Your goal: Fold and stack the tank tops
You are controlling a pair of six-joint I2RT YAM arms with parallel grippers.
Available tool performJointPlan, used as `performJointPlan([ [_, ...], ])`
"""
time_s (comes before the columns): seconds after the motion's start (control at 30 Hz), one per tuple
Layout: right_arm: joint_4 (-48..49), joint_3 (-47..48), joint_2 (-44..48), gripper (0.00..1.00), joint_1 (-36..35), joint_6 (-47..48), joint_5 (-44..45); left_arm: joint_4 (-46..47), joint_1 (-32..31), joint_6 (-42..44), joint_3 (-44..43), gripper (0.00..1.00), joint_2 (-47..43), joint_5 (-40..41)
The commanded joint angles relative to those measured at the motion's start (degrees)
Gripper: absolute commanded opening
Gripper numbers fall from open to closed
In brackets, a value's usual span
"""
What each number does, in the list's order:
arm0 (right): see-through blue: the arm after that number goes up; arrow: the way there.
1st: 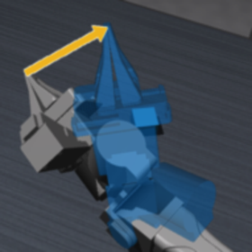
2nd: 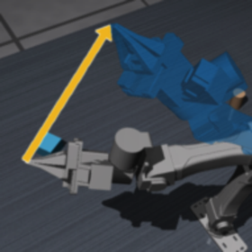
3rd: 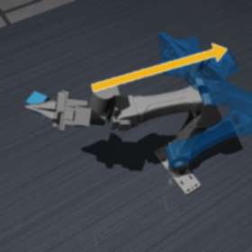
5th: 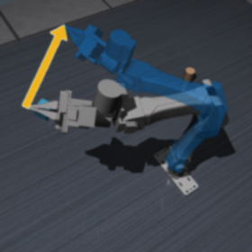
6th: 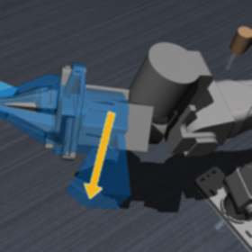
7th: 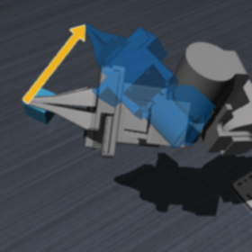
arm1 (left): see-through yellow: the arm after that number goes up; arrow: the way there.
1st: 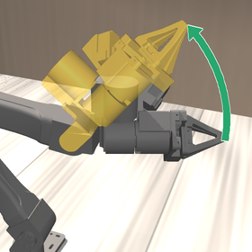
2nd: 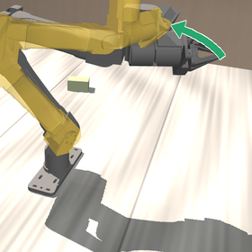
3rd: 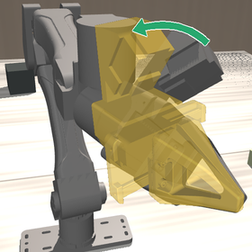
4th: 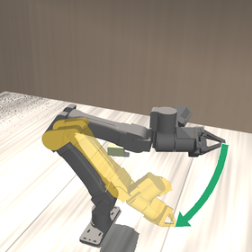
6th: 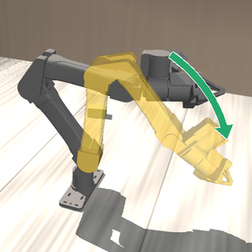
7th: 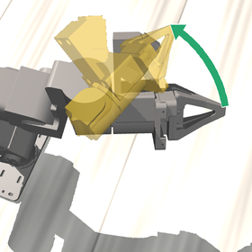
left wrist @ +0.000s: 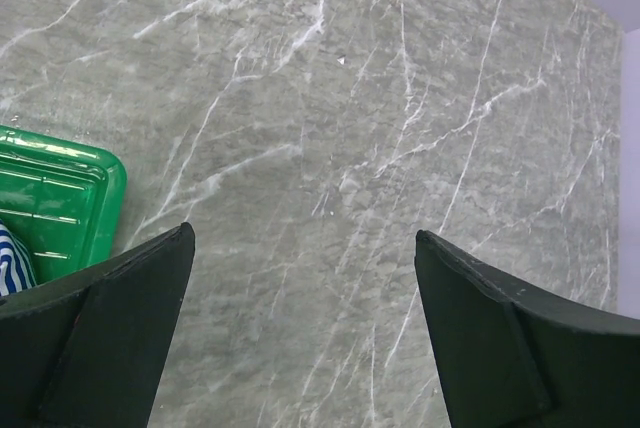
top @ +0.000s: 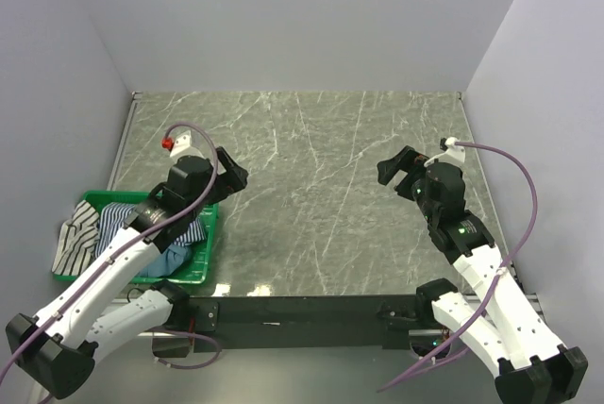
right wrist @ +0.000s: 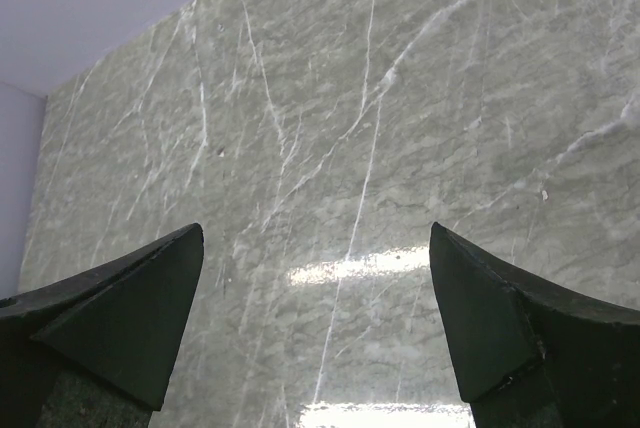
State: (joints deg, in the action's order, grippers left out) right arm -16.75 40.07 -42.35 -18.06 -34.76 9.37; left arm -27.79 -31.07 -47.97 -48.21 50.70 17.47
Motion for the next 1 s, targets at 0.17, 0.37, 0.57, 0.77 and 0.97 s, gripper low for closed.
performJointPlan([
  [0.17, -0.47, 1.32, 0.34, 1.0, 0.14, 2.94, -1.19, -4.79, 0.04, -3.97, -2.5, 0.97, -0.86, 3.0],
  [0.37, -0.12, 0.36, -0.1, 1.0, 0.14, 2.77, -3.21, -23.68, 4.68, -22.59, -7.95, 0.99, 1.77, 14.0],
  [0.57, 5.59, -4.39, 0.43, 1.0, 0.05, 1.81, -7.43, -32.76, 23.84, -21.91, -6.65, 0.99, 4.49, 8.81],
  [0.77, 5.77, -4.3, -3.18, 0.99, 0.05, 1.63, -8.57, -34.35, 30.89, -24.28, -1.11, 0.95, 10.64, 5.12],
  [0.97, 6.29, -5.09, -4.32, 0.98, 0.05, 2.07, -8.57, -33.21, 30.98, -28.32, 2.58, 0.83, 14.96, 5.38],
])
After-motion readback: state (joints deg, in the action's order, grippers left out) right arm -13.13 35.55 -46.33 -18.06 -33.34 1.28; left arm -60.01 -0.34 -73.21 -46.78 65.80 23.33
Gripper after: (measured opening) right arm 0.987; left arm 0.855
